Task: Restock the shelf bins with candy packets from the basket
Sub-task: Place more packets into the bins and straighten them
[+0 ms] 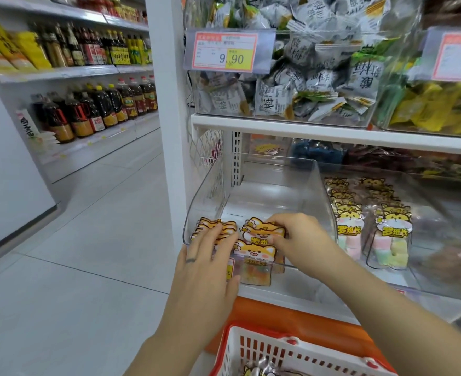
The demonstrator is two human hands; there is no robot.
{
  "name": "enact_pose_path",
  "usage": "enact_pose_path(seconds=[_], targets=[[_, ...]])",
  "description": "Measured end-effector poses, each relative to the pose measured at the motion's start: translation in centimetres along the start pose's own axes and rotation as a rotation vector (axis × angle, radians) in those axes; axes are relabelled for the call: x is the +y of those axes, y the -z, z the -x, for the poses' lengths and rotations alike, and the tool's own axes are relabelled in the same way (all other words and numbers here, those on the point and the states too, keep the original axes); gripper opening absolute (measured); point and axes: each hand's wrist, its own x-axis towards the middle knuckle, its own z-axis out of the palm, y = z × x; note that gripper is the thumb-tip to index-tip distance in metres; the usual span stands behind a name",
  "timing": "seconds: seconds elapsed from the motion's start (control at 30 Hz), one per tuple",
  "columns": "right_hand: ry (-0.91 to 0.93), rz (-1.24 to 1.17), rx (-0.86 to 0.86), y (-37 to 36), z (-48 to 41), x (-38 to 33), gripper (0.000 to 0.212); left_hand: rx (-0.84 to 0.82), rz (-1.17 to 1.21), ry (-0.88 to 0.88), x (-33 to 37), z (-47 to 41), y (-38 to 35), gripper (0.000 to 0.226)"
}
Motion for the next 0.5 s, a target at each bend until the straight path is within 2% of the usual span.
enact_pose_path(seconds=[0.13, 0.3, 0.43, 0.5], targets=[[-0.005, -0.038, -0.027, -0.5, -0.5, 0.4, 0.024, -0.004, -0.011, -0.004, -0.2, 0.1, 0.1, 0.068], [-0.049, -0.14, -0.2, -0.5, -0.9, 0.9, 0.024, -0.014, -0.018, 0.004, -0.1, 0.0, 0.4, 0.068], [-0.12, -0.394, -0.311, -0.2, -0.9, 1.2, 0.018, -0.014, -0.02, 0.002, 0.0, 0.0, 0.4, 0.07], [-0.17, -0.517, -0.335, -0.1, -0.8, 1.3, 0.022, -0.011, -0.011, 0.0, 0.0, 0.0, 0.3, 0.07]])
